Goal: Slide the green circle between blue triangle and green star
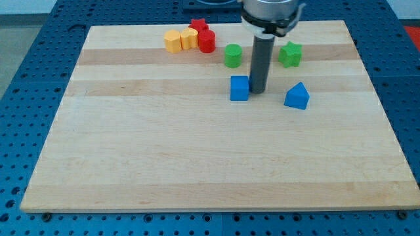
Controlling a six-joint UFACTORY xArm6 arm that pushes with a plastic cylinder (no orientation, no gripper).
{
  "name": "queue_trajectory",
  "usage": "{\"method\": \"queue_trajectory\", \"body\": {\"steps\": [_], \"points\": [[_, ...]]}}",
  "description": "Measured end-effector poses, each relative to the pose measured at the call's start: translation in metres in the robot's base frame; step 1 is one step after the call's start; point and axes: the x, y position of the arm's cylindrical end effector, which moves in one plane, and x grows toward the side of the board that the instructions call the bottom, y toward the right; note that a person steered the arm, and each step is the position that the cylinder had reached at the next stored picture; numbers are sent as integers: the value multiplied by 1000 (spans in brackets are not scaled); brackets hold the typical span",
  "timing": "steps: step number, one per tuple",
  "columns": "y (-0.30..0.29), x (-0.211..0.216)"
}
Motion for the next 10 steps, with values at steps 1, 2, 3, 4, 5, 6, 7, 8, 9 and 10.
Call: {"method": "queue_trajectory", "body": {"steps": [1, 2, 3, 4, 5, 6, 7, 8, 9, 10], "points": [[-20, -4], [-22, -8], [-20, -14], [-1, -25], [10, -43], [21, -58], [25, -78], [26, -100], [26, -126], [21, -134]]}}
